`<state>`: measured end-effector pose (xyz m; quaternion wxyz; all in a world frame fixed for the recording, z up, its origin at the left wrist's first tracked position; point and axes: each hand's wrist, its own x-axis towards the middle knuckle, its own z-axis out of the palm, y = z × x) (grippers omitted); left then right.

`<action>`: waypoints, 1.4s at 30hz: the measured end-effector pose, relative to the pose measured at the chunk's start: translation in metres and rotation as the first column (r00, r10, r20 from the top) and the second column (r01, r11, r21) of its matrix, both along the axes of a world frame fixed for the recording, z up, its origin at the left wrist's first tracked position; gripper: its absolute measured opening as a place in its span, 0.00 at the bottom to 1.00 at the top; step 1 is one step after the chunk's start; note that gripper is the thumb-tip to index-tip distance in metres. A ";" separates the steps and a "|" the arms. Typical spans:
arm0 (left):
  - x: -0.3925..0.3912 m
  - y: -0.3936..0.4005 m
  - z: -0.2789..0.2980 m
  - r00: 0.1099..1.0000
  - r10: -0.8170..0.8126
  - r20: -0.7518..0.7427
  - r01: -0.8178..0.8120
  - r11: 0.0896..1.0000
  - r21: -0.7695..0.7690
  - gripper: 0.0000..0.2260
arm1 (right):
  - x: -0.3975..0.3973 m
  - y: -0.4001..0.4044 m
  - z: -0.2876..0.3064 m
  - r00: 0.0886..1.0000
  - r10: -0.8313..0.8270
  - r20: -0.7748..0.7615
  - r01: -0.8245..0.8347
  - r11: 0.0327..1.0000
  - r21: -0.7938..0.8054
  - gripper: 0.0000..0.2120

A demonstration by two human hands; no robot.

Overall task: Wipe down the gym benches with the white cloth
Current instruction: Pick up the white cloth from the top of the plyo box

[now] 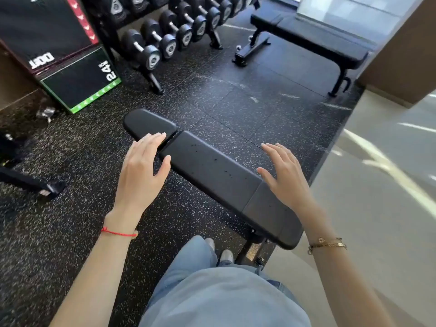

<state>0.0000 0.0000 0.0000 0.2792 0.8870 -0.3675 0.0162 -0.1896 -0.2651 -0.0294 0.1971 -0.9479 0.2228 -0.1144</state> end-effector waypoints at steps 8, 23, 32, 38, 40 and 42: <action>0.037 0.065 -0.018 0.966 0.254 -0.046 -0.254 0.967 0.004 0.21 | 0.105 0.034 -0.007 0.967 0.244 -0.072 -0.244 0.970 0.013 0.27; 0.278 0.211 -0.025 0.868 0.495 -0.038 -0.494 0.868 0.045 0.20 | 0.445 0.163 -0.014 0.864 0.502 -0.026 -0.499 0.864 0.070 0.27; 0.435 0.243 -0.026 0.843 0.533 -0.072 -0.526 0.845 0.094 0.21 | 0.609 0.200 -0.026 0.853 0.521 -0.028 -0.513 0.846 0.144 0.26; 0.571 0.232 -0.030 0.837 0.543 -0.070 -0.537 0.839 0.085 0.21 | 0.750 0.194 -0.039 0.850 0.527 -0.018 -0.519 0.842 0.146 0.27; 0.615 0.226 -0.026 0.836 0.545 -0.068 -0.540 0.838 0.080 0.20 | 0.797 0.189 -0.036 0.846 0.533 -0.015 -0.527 0.839 0.134 0.27; 0.661 0.218 -0.021 0.833 0.550 -0.058 -0.547 0.835 0.059 0.20 | 0.846 0.183 -0.030 0.844 0.537 -0.004 -0.532 0.837 0.124 0.27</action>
